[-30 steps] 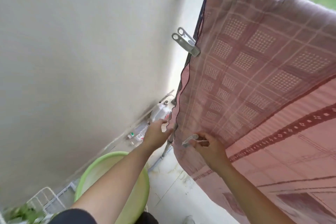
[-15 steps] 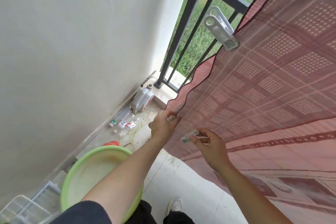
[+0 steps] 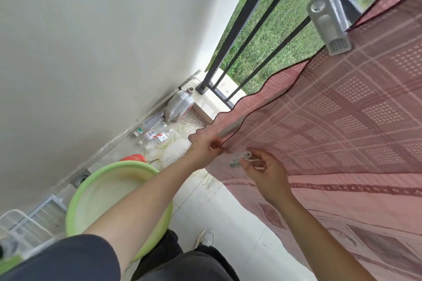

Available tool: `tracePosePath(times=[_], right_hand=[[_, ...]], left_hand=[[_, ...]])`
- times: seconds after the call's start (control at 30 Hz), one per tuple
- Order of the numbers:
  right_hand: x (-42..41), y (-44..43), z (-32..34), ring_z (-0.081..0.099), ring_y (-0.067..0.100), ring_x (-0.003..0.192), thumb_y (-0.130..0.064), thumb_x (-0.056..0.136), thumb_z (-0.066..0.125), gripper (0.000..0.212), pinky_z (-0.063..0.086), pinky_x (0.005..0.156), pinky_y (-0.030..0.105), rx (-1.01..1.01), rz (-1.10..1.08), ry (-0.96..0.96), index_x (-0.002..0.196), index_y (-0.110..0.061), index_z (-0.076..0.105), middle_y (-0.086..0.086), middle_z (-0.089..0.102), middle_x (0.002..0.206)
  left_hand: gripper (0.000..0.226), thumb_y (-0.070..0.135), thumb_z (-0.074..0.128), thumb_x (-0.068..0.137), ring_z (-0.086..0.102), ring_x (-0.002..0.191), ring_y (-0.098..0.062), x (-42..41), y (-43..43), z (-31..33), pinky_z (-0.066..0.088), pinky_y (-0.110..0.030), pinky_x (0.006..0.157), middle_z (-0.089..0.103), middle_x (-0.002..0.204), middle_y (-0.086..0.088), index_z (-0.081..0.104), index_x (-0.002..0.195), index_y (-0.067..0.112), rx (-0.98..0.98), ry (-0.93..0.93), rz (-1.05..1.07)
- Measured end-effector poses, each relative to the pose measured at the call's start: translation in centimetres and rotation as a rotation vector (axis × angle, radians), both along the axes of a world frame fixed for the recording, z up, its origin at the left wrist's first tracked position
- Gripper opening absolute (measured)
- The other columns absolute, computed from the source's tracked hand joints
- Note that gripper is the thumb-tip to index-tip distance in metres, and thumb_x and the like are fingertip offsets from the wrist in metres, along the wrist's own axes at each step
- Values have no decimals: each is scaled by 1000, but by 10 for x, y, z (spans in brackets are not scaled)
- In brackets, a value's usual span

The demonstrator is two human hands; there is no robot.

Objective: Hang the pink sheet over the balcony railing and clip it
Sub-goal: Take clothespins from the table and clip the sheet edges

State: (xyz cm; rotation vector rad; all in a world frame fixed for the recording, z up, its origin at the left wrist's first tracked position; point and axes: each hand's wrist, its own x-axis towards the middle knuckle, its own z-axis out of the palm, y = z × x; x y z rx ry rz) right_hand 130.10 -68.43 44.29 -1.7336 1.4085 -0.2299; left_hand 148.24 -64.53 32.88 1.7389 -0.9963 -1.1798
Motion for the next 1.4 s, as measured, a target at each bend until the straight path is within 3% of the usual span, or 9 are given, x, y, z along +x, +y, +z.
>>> tracePosePath(times=[0.17, 0.37, 0.47, 0.57, 0.7, 0.87, 1.03, 1.17, 1.4], right_hand=[[5, 2, 15, 61, -8, 85, -28, 84, 77, 25, 48, 74, 9, 34, 132, 47, 104, -39, 67, -19, 70, 93], [10, 1, 33, 62, -6, 88, -30, 82, 79, 29, 47, 72, 8, -58, 293, 164, 107, -39, 67, -19, 66, 97], [10, -1, 42, 63, -6, 90, -31, 83, 78, 29, 49, 73, 10, -63, 329, 195, 110, -36, 69, -18, 67, 100], [20, -2, 55, 63, -4, 93, -33, 84, 76, 31, 53, 78, 20, -79, 373, 204, 114, -33, 69, -16, 66, 104], [68, -4, 84, 63, 1, 95, -49, 81, 68, 32, 55, 83, 20, -174, 535, 105, 112, -43, 62, -12, 63, 106], [139, -25, 99, 67, 0, 90, -48, 79, 67, 51, 55, 80, 14, -351, 607, 61, 123, -22, 65, -8, 64, 103], [174, -70, 62, 65, 15, 86, -46, 88, 66, 42, 59, 80, 37, -490, 715, 508, 118, -17, 67, 1, 64, 105], [173, -82, 35, 57, 14, 65, -46, 93, 62, 44, 40, 48, 23, -551, 816, 850, 115, -8, 66, 5, 63, 100], [174, -86, -3, 58, 20, 61, -50, 92, 62, 47, 41, 47, 27, -559, 783, 845, 110, -7, 68, 7, 67, 100]], left_hand=[[10, 13, 71, 86, 59, 79, -1, 36, -13, -15, 47, -21, 78, 65, 84, 14, 72, 91, 22, -74, -29, -5], [32, 7, 62, 86, 20, 147, -22, 51, -54, -19, 13, -33, 118, 36, 155, -2, 49, 67, 30, -91, -195, -250], [16, 15, 66, 83, 60, 111, -24, 57, -57, -21, 47, -43, 99, 66, 112, -7, 58, 76, 26, -75, -43, -302], [17, 11, 66, 86, 53, 69, -13, 49, -44, -21, 49, -33, 71, 60, 76, 1, 57, 75, 20, -81, 38, -136], [12, 25, 58, 96, 59, 70, -15, 27, -23, -24, 48, -31, 63, 66, 82, -1, 60, 88, 17, -131, 53, 60], [17, 42, 54, 95, 62, 72, -18, 14, -18, -21, 48, -31, 62, 67, 79, 5, 60, 92, 26, -89, 109, 183], [31, 40, 71, 81, 60, 86, -17, 19, -8, -56, 48, -28, 74, 63, 93, 4, 49, 96, 25, -48, 153, 235], [46, 47, 78, 72, 55, 94, -11, 9, -1, -97, 42, -28, 73, 57, 106, 10, 51, 106, 30, 78, 44, 119], [13, 23, 70, 85, 63, 85, -24, -23, -17, -127, 50, -40, 75, 69, 91, -4, 69, 92, 12, -125, -84, 363]])
